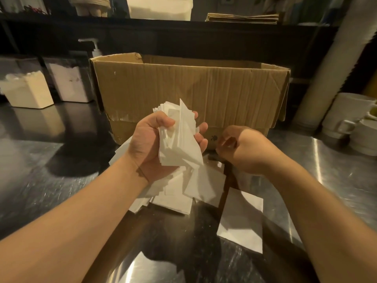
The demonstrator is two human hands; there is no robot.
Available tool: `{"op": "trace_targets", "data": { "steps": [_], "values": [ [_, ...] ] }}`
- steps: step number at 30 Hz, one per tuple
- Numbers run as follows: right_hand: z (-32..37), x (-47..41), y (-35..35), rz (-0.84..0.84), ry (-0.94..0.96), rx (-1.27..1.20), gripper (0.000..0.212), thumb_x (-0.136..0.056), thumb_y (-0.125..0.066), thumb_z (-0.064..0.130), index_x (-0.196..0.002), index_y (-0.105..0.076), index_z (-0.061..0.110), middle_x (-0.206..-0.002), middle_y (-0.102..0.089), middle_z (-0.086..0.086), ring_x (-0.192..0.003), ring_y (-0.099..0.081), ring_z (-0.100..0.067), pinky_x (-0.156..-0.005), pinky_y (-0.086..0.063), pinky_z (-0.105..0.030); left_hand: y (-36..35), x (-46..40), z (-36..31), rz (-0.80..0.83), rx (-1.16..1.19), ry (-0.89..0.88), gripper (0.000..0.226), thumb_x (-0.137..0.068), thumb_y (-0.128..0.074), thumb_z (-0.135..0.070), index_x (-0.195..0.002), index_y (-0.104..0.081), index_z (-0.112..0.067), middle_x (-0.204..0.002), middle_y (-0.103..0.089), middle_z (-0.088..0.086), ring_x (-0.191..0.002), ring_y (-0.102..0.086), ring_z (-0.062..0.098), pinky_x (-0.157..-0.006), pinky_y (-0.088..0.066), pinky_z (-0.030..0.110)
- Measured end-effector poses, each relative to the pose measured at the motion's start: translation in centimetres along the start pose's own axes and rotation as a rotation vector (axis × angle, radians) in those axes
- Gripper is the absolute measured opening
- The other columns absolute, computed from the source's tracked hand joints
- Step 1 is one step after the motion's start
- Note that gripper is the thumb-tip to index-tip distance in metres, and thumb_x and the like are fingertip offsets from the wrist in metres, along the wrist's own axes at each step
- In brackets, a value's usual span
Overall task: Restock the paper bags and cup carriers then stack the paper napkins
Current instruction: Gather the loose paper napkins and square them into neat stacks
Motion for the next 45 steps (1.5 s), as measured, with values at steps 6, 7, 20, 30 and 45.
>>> {"op": "trace_targets", "data": {
  "steps": [6, 7, 20, 30, 45],
  "values": [
    [0.7, 1.5, -2.8, 0.323, 0.018, 0.137, 0.042, -0.080, -0.080, 0.053, -0.116, -0.064, 0.038, -0.108, -0.064, 0.015, -0.095, -0.063, -0.008, -0.080, -0.057, -0.025, 0.1, -0.1, -0.2, -0.051, -0.014, -0.026, 0.060, -0.072, -0.048, -0.022, -0.130, -0.055, -0.011, -0.115, -0.065, 0.022, -0.082, -0.066, 0.028, -0.075, -0.062, 0.041],
    [0.7, 1.7, -3.2, 0.370, 0.011, 0.155, 0.044, -0.080, -0.081, 0.052, -0.118, -0.064, 0.038, -0.109, -0.064, 0.015, -0.095, -0.063, -0.009, -0.084, -0.058, -0.026, 0.1, -0.1, -0.2, -0.051, -0.016, -0.024, 0.061, -0.071, -0.048, -0.022, -0.131, -0.054, -0.011, -0.113, -0.065, 0.020, -0.082, -0.064, 0.027, -0.075, -0.061, 0.041],
    [0.8, 0.7, -1.9, 0.252, 0.049, 0.038, 0.015, -0.099, -0.066, 0.026, -0.097, -0.069, 0.040, -0.108, -0.068, 0.010, -0.098, -0.064, -0.015, -0.072, -0.053, -0.020, -0.3, 0.0, 0.2, 0.011, -0.076, 0.024, 0.062, -0.074, -0.042, -0.023, -0.135, -0.051, -0.014, -0.096, -0.068, 0.014, -0.081, -0.058, 0.026, -0.075, -0.059, 0.041],
    [2.5, 4.0, -3.6, 0.579, 0.075, 0.190, 0.041, -0.073, -0.087, 0.048, -0.101, -0.059, 0.037, -0.099, -0.060, 0.012, -0.089, -0.060, -0.011, -0.067, -0.048, -0.019, 0.2, -0.1, 0.2, -0.003, -0.028, 0.030, 0.058, -0.074, -0.045, -0.025, -0.131, -0.051, -0.015, -0.105, -0.063, 0.011, -0.081, -0.056, 0.025, -0.079, -0.054, 0.038],
    [2.5, 2.7, -2.9, 0.376, 0.102, 0.158, 0.009, -0.092, -0.067, 0.025, -0.099, -0.064, 0.030, -0.095, -0.064, 0.006, -0.086, -0.063, -0.012, -0.073, -0.059, -0.029, 1.1, -0.1, 0.3, -0.033, -0.061, 0.044, 0.059, -0.081, -0.062, -0.044, -0.133, -0.053, -0.018, -0.112, -0.064, 0.012, -0.085, -0.059, 0.021, -0.078, -0.056, 0.036]
  ]
}}
Point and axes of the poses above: each hand's wrist, its own x-axis away from the middle knuckle, its own y-axis out of the back of the hand, z = x × y, the point moved 7 cm from there along -x, towards the middle knuckle
